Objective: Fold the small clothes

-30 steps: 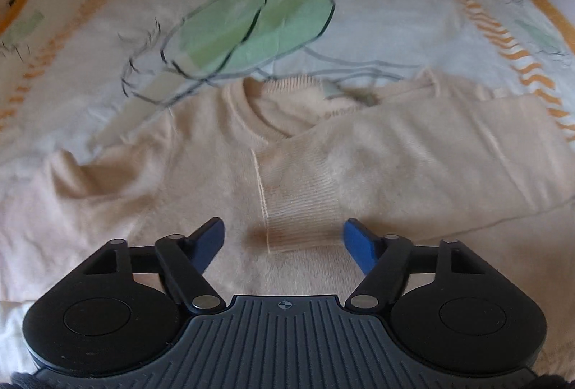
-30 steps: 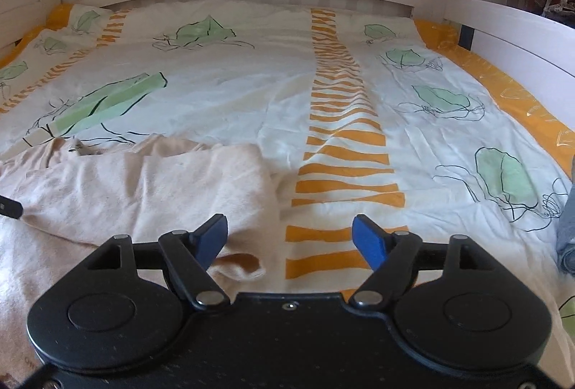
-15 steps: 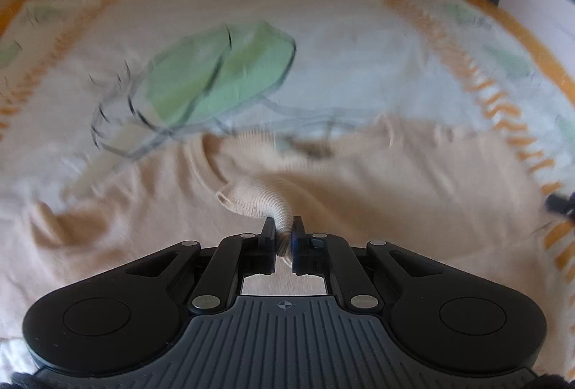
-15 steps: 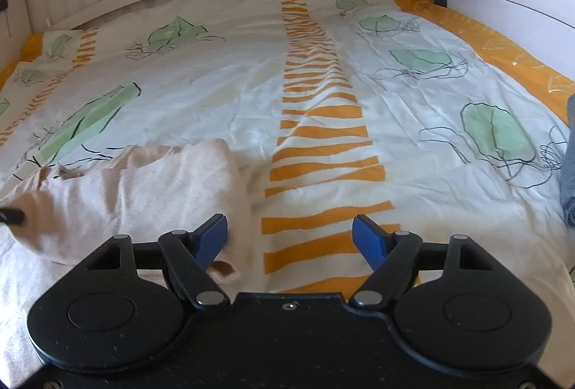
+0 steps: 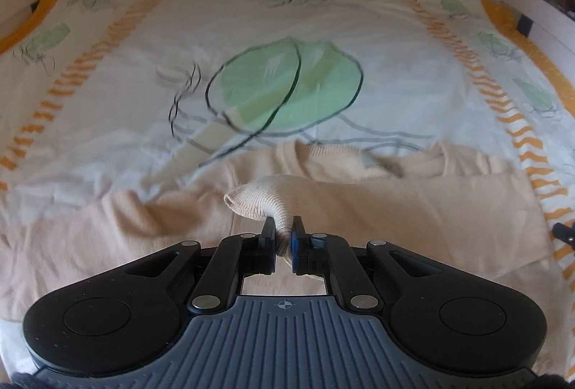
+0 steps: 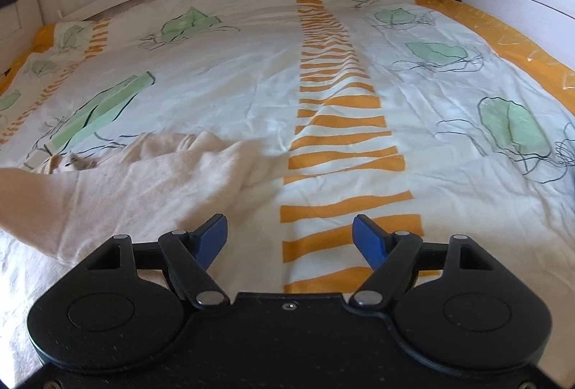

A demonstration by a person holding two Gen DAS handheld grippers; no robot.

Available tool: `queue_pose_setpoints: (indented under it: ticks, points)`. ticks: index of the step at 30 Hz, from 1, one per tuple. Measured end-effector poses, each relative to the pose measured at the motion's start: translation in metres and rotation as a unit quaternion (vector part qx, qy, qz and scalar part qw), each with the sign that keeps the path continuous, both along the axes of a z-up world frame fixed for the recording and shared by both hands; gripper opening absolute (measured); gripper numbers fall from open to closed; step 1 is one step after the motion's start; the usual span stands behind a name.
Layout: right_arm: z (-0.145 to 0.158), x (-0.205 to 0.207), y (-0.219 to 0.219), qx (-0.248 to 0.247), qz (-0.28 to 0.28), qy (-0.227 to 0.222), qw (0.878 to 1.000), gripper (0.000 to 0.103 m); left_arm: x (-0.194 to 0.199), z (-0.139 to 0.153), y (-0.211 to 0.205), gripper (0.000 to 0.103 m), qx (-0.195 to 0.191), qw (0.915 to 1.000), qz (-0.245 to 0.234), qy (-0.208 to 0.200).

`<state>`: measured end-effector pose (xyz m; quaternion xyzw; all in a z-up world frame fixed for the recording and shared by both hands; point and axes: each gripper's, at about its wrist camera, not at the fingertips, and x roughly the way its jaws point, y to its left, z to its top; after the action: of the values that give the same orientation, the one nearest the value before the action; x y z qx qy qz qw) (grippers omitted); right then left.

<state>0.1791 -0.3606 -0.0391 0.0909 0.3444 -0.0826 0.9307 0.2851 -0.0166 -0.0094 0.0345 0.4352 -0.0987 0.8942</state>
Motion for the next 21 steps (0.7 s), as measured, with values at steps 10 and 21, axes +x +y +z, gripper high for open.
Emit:
queue_pose_setpoints:
  ticks: [10, 21]
  points:
    - [0.002, -0.010, 0.029, 0.014, 0.097, -0.006, 0.995, 0.084, -0.004, 0.001, 0.010, 0.007, -0.020, 0.9994, 0.027, -0.007]
    - [-0.014, 0.005, 0.053, -0.060, 0.105, 0.030, 0.992, 0.084, -0.006, 0.007, 0.016, 0.008, -0.016, 0.9992, 0.033, -0.017]
